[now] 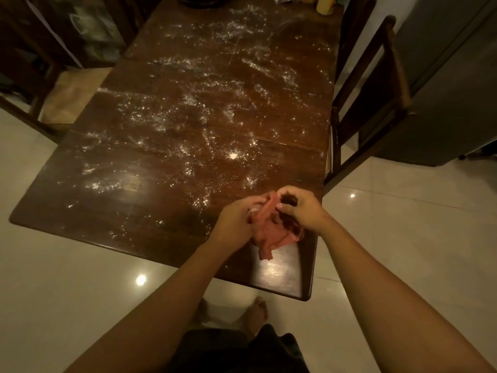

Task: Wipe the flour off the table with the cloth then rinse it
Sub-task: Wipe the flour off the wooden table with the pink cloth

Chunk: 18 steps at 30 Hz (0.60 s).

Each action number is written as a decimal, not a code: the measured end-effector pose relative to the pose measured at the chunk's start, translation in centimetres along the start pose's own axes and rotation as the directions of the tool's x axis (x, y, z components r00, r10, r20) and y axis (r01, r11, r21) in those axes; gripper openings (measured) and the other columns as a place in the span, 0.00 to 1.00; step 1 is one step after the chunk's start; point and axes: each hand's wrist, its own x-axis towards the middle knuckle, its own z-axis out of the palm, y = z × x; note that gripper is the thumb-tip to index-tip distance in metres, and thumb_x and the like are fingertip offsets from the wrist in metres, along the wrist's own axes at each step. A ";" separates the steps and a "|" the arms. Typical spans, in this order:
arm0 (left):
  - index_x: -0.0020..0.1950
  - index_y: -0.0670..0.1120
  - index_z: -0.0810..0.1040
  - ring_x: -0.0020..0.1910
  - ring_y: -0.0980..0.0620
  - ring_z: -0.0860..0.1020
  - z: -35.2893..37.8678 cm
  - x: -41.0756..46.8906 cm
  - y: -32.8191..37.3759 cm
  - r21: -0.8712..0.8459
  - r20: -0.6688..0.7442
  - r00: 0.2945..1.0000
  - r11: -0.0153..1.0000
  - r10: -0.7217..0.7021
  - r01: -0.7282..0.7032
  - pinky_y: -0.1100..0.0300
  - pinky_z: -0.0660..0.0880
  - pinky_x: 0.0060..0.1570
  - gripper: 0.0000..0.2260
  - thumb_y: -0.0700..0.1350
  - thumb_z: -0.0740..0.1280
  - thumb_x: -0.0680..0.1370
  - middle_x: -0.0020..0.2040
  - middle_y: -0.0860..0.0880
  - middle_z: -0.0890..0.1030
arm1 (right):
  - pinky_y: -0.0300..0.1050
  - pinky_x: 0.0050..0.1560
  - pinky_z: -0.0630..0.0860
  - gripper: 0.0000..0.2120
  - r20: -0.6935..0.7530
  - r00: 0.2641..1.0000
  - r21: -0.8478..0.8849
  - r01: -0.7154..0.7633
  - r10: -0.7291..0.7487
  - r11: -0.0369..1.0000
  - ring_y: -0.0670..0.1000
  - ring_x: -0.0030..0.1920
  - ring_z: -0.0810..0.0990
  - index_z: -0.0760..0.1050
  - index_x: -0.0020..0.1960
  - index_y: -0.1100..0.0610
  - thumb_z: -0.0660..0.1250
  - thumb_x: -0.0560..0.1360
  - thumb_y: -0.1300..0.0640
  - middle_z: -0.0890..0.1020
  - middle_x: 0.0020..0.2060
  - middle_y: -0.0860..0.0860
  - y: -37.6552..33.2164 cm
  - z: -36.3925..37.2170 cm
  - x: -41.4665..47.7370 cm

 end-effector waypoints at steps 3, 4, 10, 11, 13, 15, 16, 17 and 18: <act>0.67 0.53 0.76 0.47 0.56 0.80 2.7 -0.4 1.9 0.129 0.149 0.977 0.977 0.151 -0.170 0.55 0.80 0.53 0.21 0.40 0.71 0.75 0.57 0.51 0.82 | 0.48 0.60 0.77 0.06 0.012 0.999 0.016 -0.049 0.048 0.999 0.47 0.52 0.82 0.83 0.47 0.55 0.74 0.73 0.64 0.85 0.47 0.48 1.3 -2.5 -2.0; 0.68 0.55 0.74 0.49 0.55 0.80 3.6 -0.6 2.0 0.191 0.202 0.959 0.953 0.197 -0.236 0.50 0.75 0.63 0.21 0.42 0.70 0.76 0.58 0.52 0.82 | 0.49 0.60 0.78 0.07 0.010 0.998 0.007 -0.060 0.060 0.998 0.48 0.50 0.82 0.83 0.45 0.56 0.74 0.72 0.67 0.85 0.45 0.50 1.9 -3.0 -2.5; 0.69 0.60 0.72 0.64 0.67 0.73 5.7 -1.6 -0.3 0.057 0.379 0.922 0.992 0.085 -0.115 0.57 0.39 0.70 0.25 0.39 0.67 0.76 0.61 0.59 0.81 | 0.38 0.58 0.75 0.18 -0.163 0.983 -0.016 -0.086 0.082 0.996 0.45 0.54 0.79 0.81 0.54 0.53 0.65 0.74 0.73 0.83 0.52 0.49 2.8 -1.9 -4.6; 0.66 0.60 0.74 0.61 0.71 0.73 5.3 -1.7 -0.6 0.033 0.318 0.946 0.996 0.070 -0.085 0.59 0.42 0.69 0.23 0.39 0.66 0.76 0.58 0.60 0.82 | 0.42 0.62 0.73 0.17 -0.161 0.987 -0.095 -0.026 0.010 0.995 0.48 0.58 0.77 0.80 0.58 0.52 0.67 0.75 0.69 0.82 0.55 0.49 2.8 -1.1 -4.9; 0.62 0.62 0.74 0.59 0.68 0.74 4.3 -1.6 -1.5 0.090 0.190 0.982 0.995 0.014 -0.031 0.48 0.41 0.73 0.20 0.41 0.66 0.76 0.53 0.62 0.83 | 0.48 0.69 0.65 0.19 -0.061 0.995 -0.271 0.055 -0.074 0.961 0.54 0.66 0.69 0.76 0.65 0.49 0.70 0.75 0.56 0.77 0.62 0.51 2.8 0.9 -5.4; 0.64 0.61 0.72 0.62 0.61 0.76 3.3 -1.5 -2.4 0.235 0.132 0.991 0.972 -0.032 0.000 0.39 0.37 0.73 0.18 0.45 0.65 0.77 0.54 0.62 0.83 | 0.52 0.72 0.62 0.28 0.037 0.998 -0.400 0.064 -0.053 0.914 0.57 0.72 0.61 0.68 0.72 0.44 0.69 0.73 0.45 0.69 0.70 0.54 3.2 3.1 -5.8; 0.65 0.61 0.71 0.63 0.60 0.76 2.8 -1.6 -2.7 0.297 0.124 0.991 0.955 -0.051 0.012 0.36 0.35 0.73 0.18 0.46 0.65 0.77 0.55 0.62 0.83 | 0.55 0.74 0.60 0.32 0.063 0.998 -0.468 0.051 -0.025 0.882 0.58 0.74 0.58 0.64 0.75 0.43 0.68 0.73 0.41 0.64 0.74 0.55 3.4 4.1 -6.0; 0.67 0.60 0.70 0.64 0.60 0.75 2.3 -1.8 -2.9 0.334 0.117 0.991 0.942 -0.070 0.027 0.35 0.33 0.72 0.19 0.46 0.65 0.78 0.56 0.62 0.83 | 0.57 0.76 0.57 0.36 0.083 0.997 -0.540 0.042 0.003 0.841 0.59 0.77 0.55 0.60 0.77 0.43 0.67 0.72 0.38 0.60 0.76 0.55 3.8 5.0 -6.1; 0.68 0.61 0.69 0.64 0.60 0.75 2.0 -2.0 -3.2 0.349 0.105 0.991 0.936 -0.083 0.042 0.34 0.32 0.71 0.20 0.45 0.64 0.78 0.57 0.61 0.82 | 0.59 0.77 0.53 0.38 0.092 0.996 -0.600 0.037 0.023 0.799 0.60 0.78 0.52 0.56 0.79 0.43 0.65 0.73 0.36 0.56 0.78 0.54 4.3 5.7 -6.3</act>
